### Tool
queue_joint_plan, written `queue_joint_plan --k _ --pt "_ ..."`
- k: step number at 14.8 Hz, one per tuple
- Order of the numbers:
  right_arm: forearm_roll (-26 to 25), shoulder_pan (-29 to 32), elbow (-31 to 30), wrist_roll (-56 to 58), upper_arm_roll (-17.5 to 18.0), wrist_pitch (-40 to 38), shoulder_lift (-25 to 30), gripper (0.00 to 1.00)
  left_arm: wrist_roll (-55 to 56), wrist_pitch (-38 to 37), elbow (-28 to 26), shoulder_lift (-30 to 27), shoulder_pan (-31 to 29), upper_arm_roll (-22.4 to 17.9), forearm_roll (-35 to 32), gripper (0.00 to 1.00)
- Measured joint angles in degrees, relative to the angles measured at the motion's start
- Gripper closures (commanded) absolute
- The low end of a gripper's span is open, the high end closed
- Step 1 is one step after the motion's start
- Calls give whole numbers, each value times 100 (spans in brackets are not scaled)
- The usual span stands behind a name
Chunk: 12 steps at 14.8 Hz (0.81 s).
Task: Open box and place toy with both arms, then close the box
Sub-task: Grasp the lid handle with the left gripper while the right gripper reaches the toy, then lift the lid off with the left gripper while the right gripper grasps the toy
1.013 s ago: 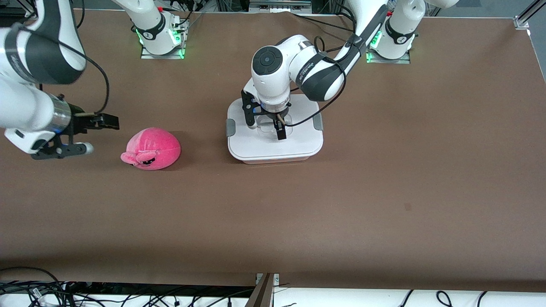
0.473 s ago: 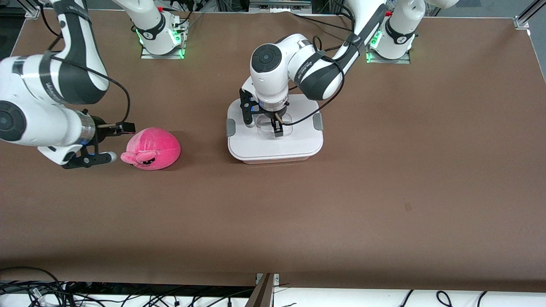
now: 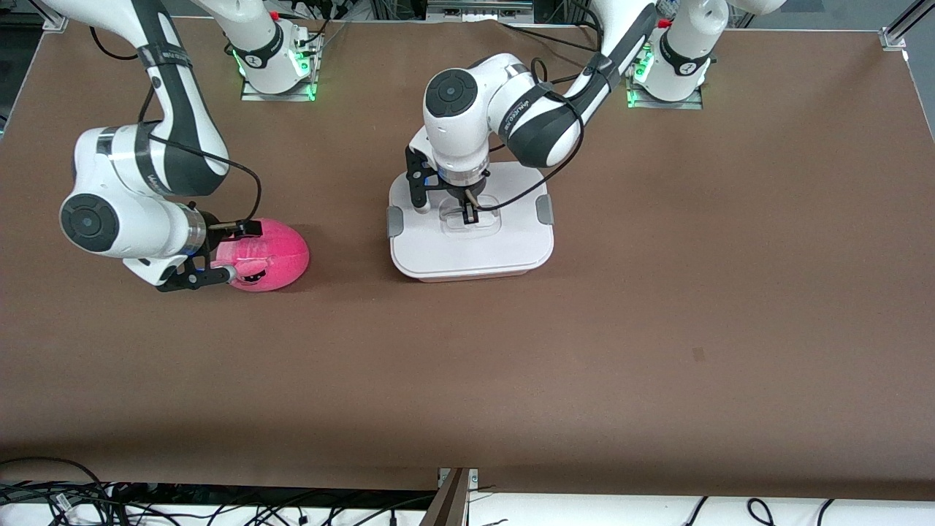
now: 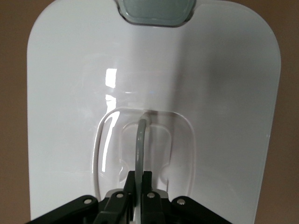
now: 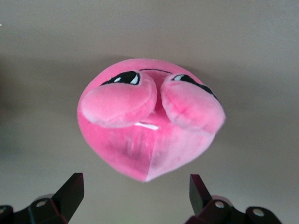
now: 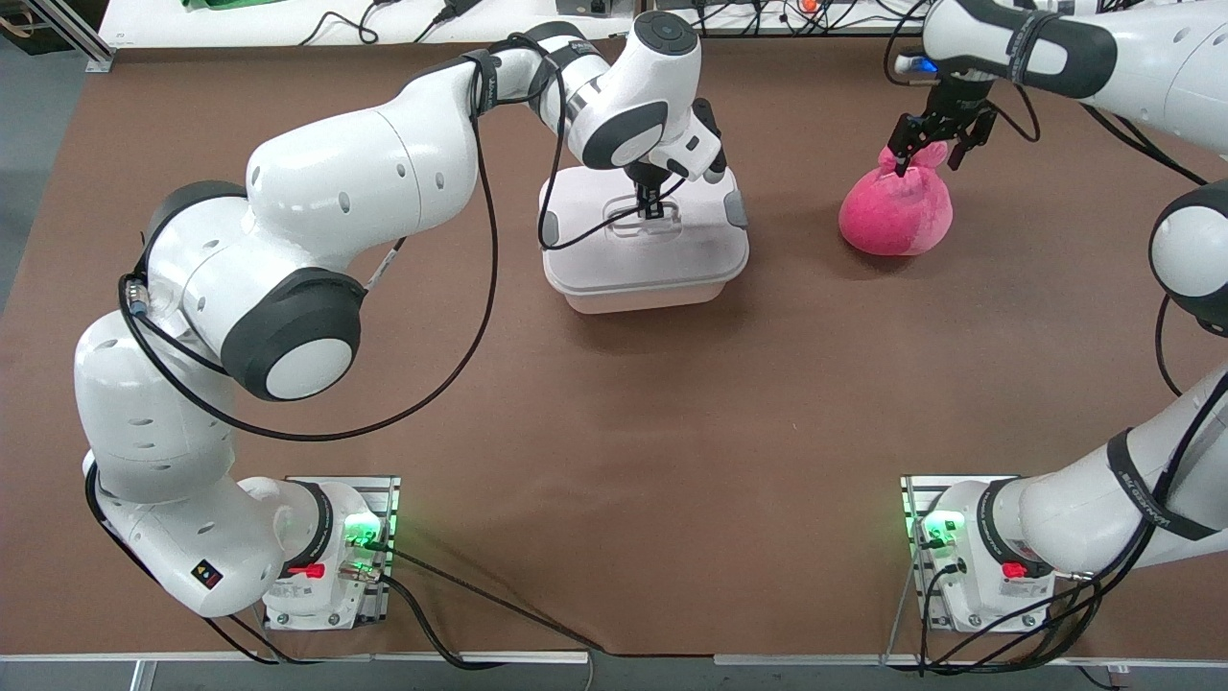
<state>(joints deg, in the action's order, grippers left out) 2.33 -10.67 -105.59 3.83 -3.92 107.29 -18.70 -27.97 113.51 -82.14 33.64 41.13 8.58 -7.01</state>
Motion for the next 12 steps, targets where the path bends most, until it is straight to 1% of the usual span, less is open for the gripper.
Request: queue_joint_plan --k 2,3,4,5,6,9,12 --pt "1 -2 -371 0 46 519 10 2 0 -1 0 0 2 0 0 100" --pt "1 -3 -537 0 60 764 14 7 0 -2 0 -3 4 2 0 100" --pt "1 -3 -668 0 67 955 16 15 0 -6 0 -8 6 6 0 100" --pt "1 -3 -749 0 69 1072 18 29 0 -9 0 -18 9 8 0 100" --pt "1 -2 -784 0 68 1123 24 48 0 -16 0 -37 11 10 0 100" --pt "1 -2 -790 0 68 1132 64 99 0 -145 5 -160 15 22 0 100" --pt "1 -2 -791 9 68 1131 117 100 7 -405 20 -359 1 16 0 100"
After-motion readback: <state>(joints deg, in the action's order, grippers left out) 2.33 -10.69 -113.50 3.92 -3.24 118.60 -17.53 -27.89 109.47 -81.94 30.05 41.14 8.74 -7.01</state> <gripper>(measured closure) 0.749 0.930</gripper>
